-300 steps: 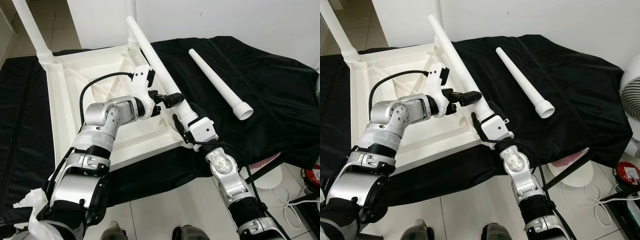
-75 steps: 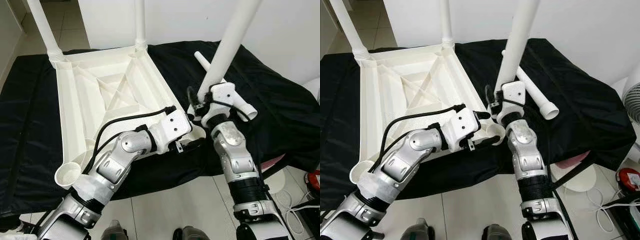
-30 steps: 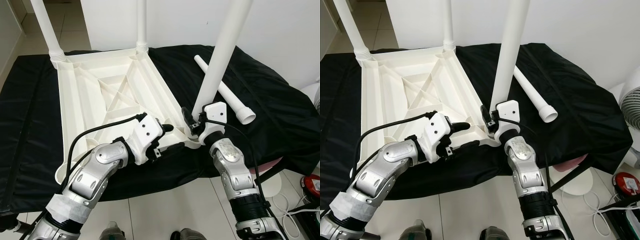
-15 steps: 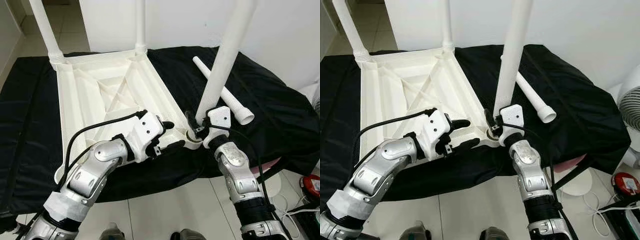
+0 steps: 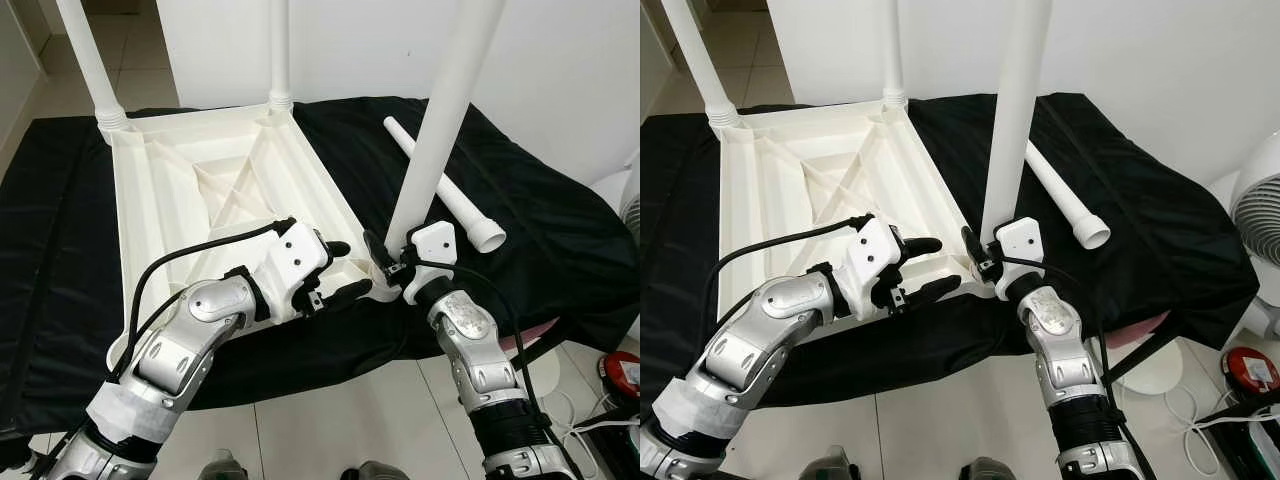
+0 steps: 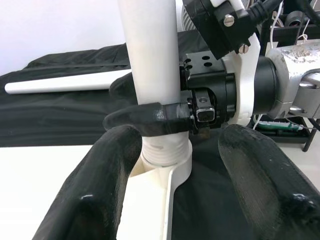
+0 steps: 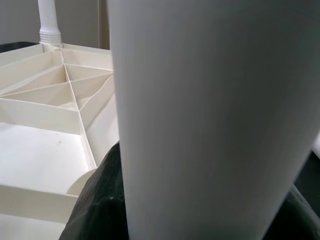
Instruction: Building children table
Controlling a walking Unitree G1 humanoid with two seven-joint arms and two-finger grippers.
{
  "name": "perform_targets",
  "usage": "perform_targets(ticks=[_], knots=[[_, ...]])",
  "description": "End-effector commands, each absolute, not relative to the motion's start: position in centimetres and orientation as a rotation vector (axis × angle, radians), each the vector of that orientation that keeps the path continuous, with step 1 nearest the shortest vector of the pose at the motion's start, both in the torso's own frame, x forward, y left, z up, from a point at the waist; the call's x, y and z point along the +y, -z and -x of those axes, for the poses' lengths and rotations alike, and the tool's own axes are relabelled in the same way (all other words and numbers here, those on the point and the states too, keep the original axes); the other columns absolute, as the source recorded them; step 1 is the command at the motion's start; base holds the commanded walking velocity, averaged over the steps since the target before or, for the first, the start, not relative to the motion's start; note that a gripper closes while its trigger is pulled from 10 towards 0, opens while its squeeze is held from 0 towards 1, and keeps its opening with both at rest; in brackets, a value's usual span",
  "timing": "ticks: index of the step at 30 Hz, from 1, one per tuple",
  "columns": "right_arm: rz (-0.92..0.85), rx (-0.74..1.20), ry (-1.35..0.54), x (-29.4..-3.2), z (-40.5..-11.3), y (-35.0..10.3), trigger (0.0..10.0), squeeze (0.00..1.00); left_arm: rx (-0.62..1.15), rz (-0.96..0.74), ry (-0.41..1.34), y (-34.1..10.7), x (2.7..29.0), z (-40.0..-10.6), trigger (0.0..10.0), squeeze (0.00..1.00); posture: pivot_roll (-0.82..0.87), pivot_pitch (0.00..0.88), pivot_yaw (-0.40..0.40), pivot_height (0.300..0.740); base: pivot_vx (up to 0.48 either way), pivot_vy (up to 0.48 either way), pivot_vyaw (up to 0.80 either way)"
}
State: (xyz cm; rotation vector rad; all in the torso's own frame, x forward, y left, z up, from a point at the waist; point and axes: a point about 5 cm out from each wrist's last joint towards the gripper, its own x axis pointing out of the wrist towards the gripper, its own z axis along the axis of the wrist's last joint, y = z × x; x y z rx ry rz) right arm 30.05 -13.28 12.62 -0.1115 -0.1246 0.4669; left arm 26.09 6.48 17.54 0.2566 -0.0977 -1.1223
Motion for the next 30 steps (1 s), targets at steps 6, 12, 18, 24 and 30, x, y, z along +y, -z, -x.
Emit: perform_targets(ticks=[6,12,18,24,30], knots=[[0.044,0.040,-0.453,-14.1,-30.1,-9.4,10.0,0.00,-0.095,-0.264,1.171,-17.9,6.1,-25.9,10.0,0.00,0.05,0.014,-0.021,0.740,0.000,0.000,0.00],[0.015,0.050,-0.440,-14.3,-30.4,-9.4,10.0,0.00,-0.096,-0.264,1.170,-17.9,6.1,-25.9,10.0,0.00,0.05,0.017,-0.023,0.740,0.000,0.000,0.00],[-0.058,0.088,-0.403,-14.4,-30.7,-9.0,10.0,0.00,-0.096,-0.260,1.165,-17.9,6.1,-25.8,10.0,0.00,0.06,0.019,-0.029,0.740,0.000,0.000,0.00],[-0.071,0.118,-0.360,-14.5,-31.1,-8.8,10.0,0.00,-0.098,-0.257,1.165,-17.9,6.1,-25.7,10.0,0.00,0.06,0.020,-0.028,0.740,0.000,0.000,0.00],[-0.073,0.121,-0.344,-14.3,-31.3,-8.9,10.0,0.00,-0.099,-0.256,1.165,-17.9,6.0,-25.7,10.0,0.00,0.06,0.020,-0.028,0.740,0.000,0.000,0.00]])
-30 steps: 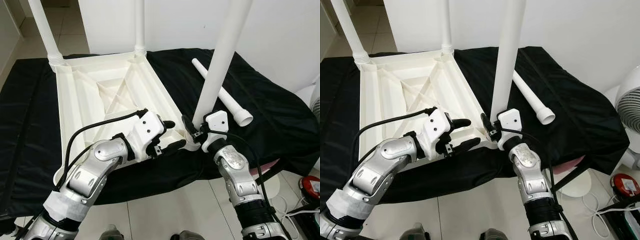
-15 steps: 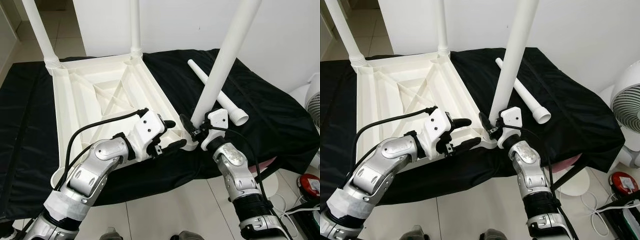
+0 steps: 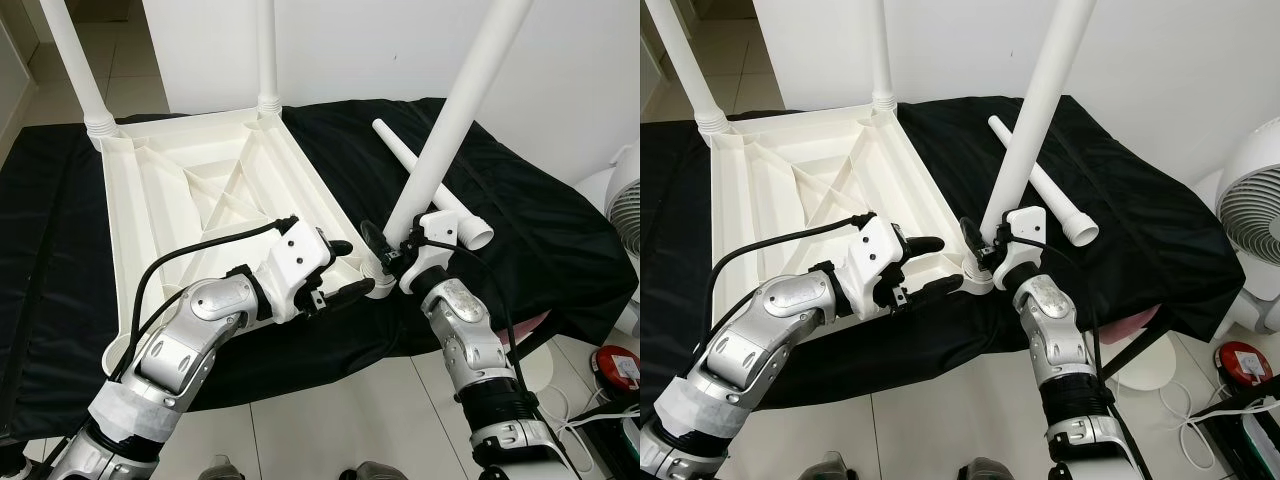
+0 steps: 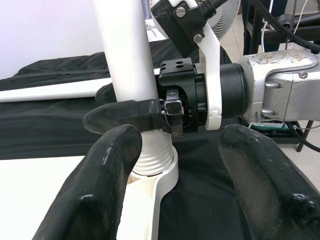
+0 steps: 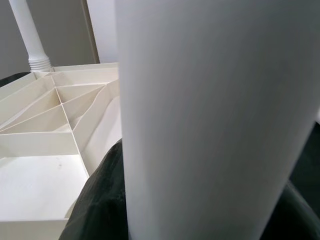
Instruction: Building children table
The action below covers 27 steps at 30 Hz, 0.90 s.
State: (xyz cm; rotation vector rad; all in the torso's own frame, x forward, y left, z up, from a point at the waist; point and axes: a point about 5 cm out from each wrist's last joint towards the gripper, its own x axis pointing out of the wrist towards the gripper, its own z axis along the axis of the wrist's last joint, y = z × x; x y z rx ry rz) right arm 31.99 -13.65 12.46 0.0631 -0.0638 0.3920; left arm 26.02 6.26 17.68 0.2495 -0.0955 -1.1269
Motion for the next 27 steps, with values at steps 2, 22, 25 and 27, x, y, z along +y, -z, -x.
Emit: perform_targets(ticks=[2,22,25,27], knots=[[-0.071,0.116,-0.340,-14.1,-31.3,-8.9,10.0,0.00,-0.100,-0.254,1.165,-17.9,5.9,-25.7,10.0,0.00,0.05,0.022,-0.033,0.740,0.000,0.000,0.00],[0.089,0.078,-0.435,-13.4,-30.3,-8.4,10.0,0.00,-0.107,-0.245,1.160,-18.1,5.8,-25.7,10.0,0.00,0.05,0.022,-0.038,0.740,0.000,0.000,0.00],[0.084,0.078,-0.433,-13.4,-30.3,-8.3,10.0,0.00,-0.107,-0.245,1.160,-18.1,5.8,-25.7,10.0,0.00,0.05,0.022,-0.038,0.740,0.000,0.000,0.00],[0.071,0.083,-0.424,-13.5,-30.2,-8.2,10.0,0.00,-0.107,-0.245,1.161,-18.1,5.8,-25.7,10.0,0.00,0.05,0.022,-0.037,0.740,0.000,0.000,0.00]])
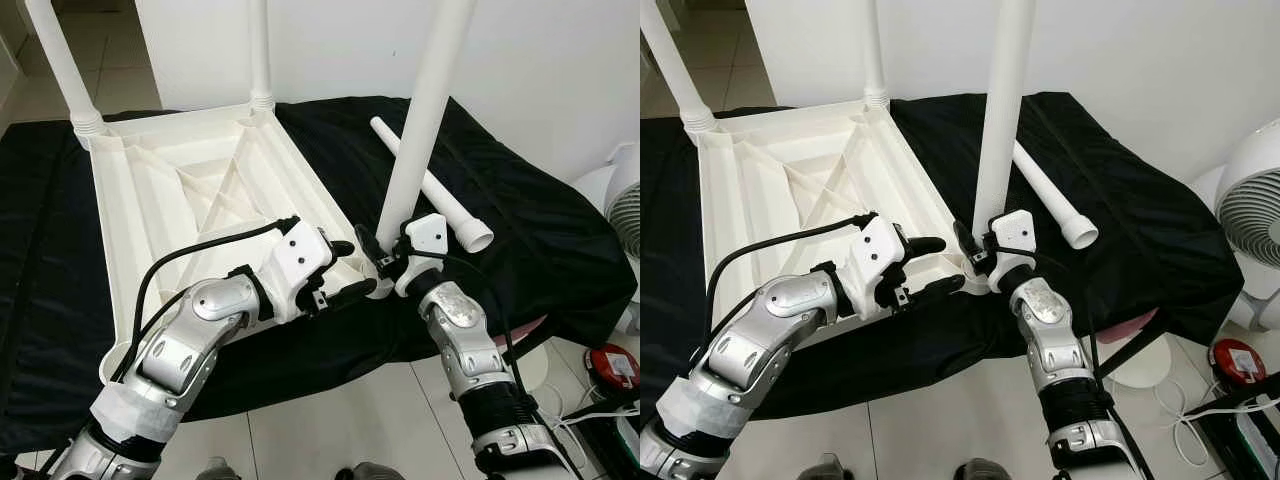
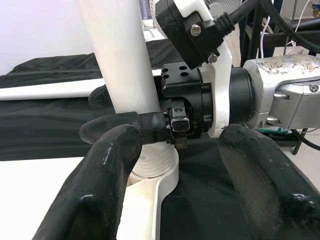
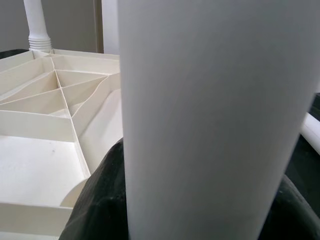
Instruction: Building children table
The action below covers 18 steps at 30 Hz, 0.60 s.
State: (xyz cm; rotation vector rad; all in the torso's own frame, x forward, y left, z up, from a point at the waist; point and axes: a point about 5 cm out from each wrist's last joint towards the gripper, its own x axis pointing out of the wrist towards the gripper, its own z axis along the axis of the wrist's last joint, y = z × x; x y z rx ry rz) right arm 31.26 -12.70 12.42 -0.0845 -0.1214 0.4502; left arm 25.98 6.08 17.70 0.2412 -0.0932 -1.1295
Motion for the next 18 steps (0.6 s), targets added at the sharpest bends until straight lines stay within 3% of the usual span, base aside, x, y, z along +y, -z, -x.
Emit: perform_targets(ticks=[1,18], knots=[[0.069,0.084,-0.419,-13.64,-30.18,-7.95,10.0,0.00,-0.107,-0.245,1.161,-18.09,5.81,-25.71,10.0,0.00,0.05,0.022,-0.036,0.740,0.000,0.000,0.00],[-0.036,0.103,-0.350,-14.08,-30.08,-7.10,10.0,0.00,-0.108,-0.251,1.165,-18.18,5.83,-25.70,10.0,0.00,0.06,0.022,-0.032,0.740,0.000,0.000,0.00]])
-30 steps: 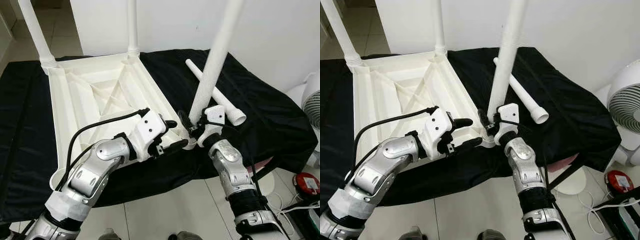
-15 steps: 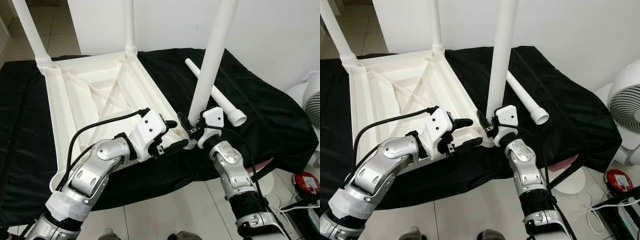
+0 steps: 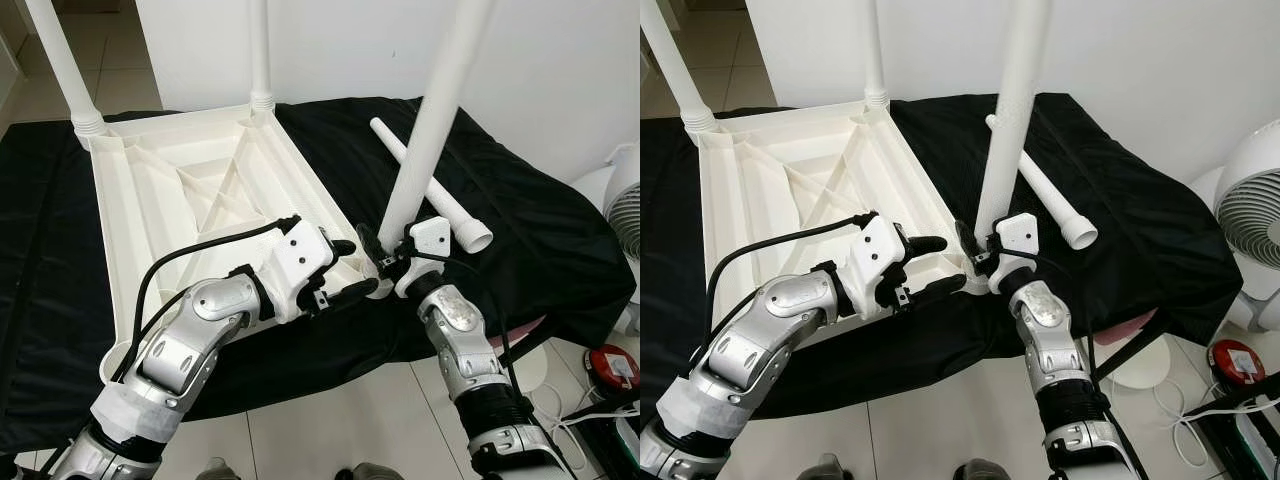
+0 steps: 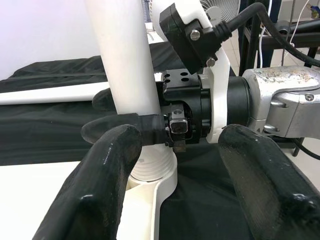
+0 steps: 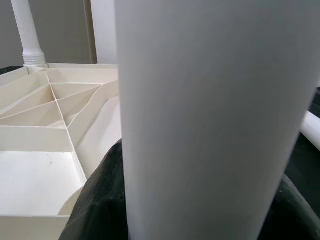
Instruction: Building children table
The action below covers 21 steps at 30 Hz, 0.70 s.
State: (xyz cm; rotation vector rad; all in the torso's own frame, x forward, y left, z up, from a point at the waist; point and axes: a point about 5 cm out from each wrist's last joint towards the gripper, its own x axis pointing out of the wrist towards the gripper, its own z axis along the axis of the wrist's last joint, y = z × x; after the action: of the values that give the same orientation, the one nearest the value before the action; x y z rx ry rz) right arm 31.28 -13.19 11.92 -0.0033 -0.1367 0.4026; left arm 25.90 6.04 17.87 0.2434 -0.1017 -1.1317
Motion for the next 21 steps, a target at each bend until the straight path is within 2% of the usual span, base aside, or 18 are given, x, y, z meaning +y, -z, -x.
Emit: perform_targets(ticks=[1,14,21], knots=[[-0.050,0.110,-0.342,-14.16,-30.11,-6.97,10.0,0.00,-0.109,-0.252,1.166,-18.18,5.84,-25.70,10.0,0.00,0.06,0.020,-0.031,0.740,0.000,0.000,0.00],[-0.061,0.106,-0.335,-14.19,-30.30,-6.86,10.0,0.00,-0.111,-0.255,1.167,-18.22,5.78,-25.79,10.0,0.00,0.06,0.014,-0.029,0.740,0.000,0.000,0.00],[-0.054,0.089,-0.300,-13.40,-30.33,-7.00,10.0,0.00,-0.115,-0.256,1.167,-18.25,5.77,-25.80,10.0,0.00,0.06,0.011,-0.031,0.740,0.000,0.000,0.00]])
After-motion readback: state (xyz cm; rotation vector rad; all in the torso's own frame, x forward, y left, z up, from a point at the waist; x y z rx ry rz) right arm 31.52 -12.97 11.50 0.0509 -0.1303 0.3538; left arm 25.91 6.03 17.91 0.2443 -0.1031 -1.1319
